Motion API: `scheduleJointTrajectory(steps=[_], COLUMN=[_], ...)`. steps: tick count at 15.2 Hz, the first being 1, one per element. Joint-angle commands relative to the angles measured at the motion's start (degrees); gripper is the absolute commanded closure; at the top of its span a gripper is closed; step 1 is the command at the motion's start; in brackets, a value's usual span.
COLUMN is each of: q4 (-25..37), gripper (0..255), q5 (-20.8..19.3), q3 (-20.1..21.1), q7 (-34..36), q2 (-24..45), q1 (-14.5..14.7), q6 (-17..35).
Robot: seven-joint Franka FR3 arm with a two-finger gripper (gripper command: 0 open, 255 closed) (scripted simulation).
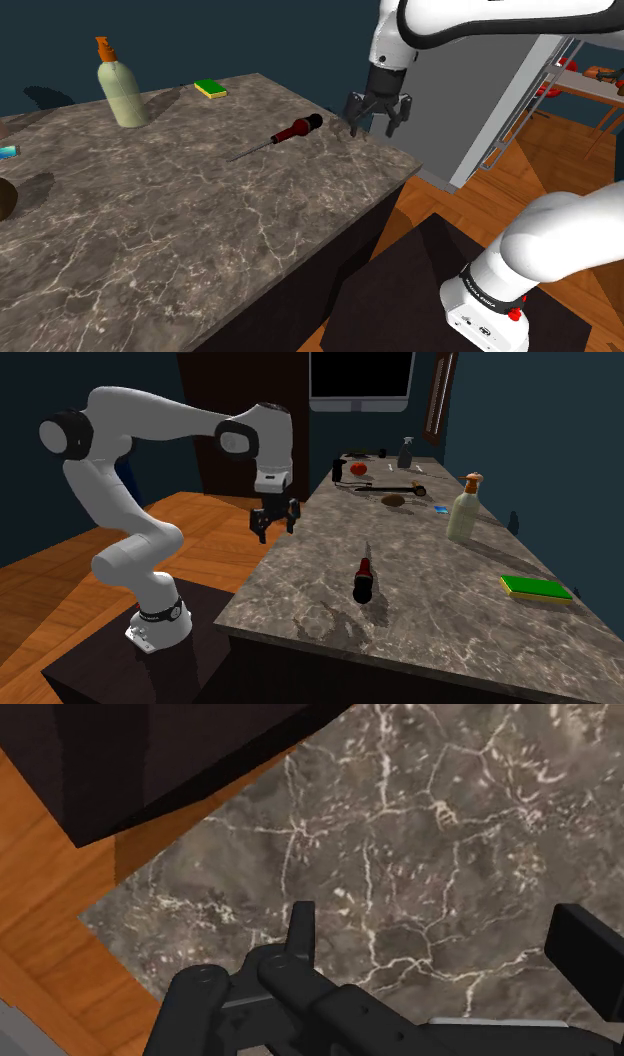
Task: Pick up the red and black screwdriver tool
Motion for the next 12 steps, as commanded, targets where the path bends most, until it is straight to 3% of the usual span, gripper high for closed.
scheduleJointTrajectory(steps=[1, 6, 12], q4=[2.8, 11.3, 24.5], gripper=[0, 0, 0], q5=[0.2, -1.6, -7.1], q3=[2.3, 7.0, 10.2], q7=[5.3, 17.9, 33.0], q2=[3.8, 15.1, 30.2], q1=[-0.4, -1.5, -0.8], q6=[1.1, 3.8, 4.6])
